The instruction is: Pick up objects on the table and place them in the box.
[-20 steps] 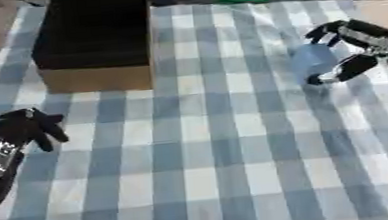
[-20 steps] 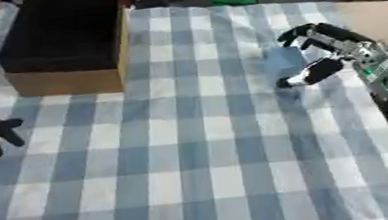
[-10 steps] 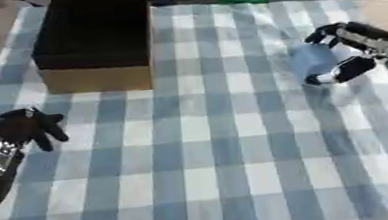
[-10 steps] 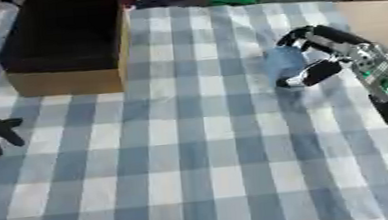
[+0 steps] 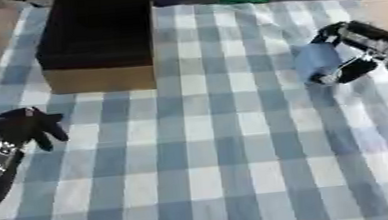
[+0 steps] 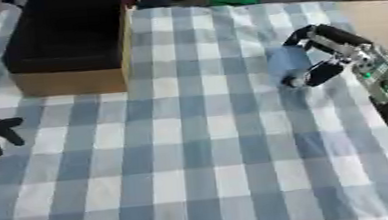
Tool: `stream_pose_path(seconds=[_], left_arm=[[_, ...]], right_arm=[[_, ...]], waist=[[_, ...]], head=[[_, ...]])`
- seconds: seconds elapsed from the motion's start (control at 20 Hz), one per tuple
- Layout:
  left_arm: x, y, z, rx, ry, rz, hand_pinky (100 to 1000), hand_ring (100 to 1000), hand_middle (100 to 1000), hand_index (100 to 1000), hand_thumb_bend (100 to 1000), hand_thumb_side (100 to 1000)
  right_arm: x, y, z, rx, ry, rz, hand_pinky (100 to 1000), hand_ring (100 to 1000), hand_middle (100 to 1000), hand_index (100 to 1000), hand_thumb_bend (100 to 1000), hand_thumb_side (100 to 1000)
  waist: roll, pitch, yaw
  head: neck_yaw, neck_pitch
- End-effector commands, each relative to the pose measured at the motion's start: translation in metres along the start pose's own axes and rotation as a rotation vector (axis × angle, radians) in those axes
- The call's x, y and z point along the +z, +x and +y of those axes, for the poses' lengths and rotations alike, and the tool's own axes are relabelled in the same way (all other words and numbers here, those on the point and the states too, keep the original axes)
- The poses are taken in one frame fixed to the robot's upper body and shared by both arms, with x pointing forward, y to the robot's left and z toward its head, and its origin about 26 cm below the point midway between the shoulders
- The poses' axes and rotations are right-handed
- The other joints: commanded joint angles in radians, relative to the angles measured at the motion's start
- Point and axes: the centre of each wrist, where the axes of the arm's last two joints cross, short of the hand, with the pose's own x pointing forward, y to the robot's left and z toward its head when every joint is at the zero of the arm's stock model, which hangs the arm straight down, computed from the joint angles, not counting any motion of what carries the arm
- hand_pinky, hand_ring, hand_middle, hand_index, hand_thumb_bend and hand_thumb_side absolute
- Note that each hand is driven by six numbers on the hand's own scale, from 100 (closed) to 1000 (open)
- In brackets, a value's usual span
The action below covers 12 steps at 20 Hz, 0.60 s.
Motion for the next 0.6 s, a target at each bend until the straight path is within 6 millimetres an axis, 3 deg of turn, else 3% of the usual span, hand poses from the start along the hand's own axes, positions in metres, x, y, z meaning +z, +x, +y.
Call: stream_pose_path(seconds=[0.05,0.35,0.6], left_arm=[[-0.002,0.008,0.004,-0.02,-0.006,-0.026,867,536,493,422,205,792],[0.0,0.007,0.004,-0.017,-0.005,-0.02,867,536,493,422,206,791],[0.001,0.006,0.004,-0.016,-0.006,-0.014,867,536,493,422,206,790]], right_arm=[[0.005,0.0,-0.024,0.048,-0.057,-0.011,712,912,418,635,416,100],[0.001,0.026,-0.05,0.086,-0.115,-0.135,710,897,389,617,403,100],[-0.007,0.062,-0.074,0.109,-0.159,-0.278,712,889,389,615,398,100]], waist=[[0.002,-0.021,-0.002],[0.003,-0.029,-0.005],[0.002,-0.035,-0.006]], head=[[0.002,-0.003],[0.003,0.001],[0.002,0.003]])
